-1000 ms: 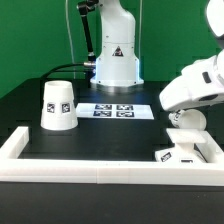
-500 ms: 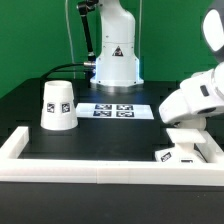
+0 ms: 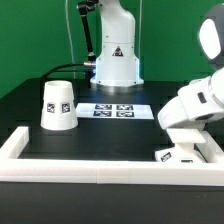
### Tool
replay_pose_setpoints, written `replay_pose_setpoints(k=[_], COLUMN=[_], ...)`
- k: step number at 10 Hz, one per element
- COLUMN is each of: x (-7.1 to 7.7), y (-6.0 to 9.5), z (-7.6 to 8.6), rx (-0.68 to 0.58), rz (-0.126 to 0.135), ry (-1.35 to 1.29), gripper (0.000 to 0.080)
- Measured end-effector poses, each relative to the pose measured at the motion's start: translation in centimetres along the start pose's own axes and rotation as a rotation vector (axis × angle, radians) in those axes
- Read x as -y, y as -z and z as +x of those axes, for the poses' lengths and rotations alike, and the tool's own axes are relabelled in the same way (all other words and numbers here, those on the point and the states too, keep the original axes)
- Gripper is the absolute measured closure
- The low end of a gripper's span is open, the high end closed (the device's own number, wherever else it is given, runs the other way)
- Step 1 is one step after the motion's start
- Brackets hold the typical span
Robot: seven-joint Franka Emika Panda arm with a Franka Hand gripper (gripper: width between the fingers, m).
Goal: Assemble lamp
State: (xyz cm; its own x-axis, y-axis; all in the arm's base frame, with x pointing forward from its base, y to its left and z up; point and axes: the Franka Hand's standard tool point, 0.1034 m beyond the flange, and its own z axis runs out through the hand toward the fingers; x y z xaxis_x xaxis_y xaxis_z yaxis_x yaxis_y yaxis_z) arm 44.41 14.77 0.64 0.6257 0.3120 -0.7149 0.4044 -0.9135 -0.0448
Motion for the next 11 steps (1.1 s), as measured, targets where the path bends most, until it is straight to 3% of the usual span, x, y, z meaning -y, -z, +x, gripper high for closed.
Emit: replay_pose_setpoints(k=[1, 2, 8, 11], x=[0.0, 0.0, -0.6, -2.1], y=[0.0, 0.0, 0.4, 4.4], z=[0.0, 0.0, -0.3, -4.4], rx=[0.0, 0.0, -0.002, 0.048], rz=[0.0, 0.0, 0.008, 0.03], ry=[0.0, 0.001, 0.02, 0.047], gripper=[0.0105, 0.0228, 0.0226, 0.0225])
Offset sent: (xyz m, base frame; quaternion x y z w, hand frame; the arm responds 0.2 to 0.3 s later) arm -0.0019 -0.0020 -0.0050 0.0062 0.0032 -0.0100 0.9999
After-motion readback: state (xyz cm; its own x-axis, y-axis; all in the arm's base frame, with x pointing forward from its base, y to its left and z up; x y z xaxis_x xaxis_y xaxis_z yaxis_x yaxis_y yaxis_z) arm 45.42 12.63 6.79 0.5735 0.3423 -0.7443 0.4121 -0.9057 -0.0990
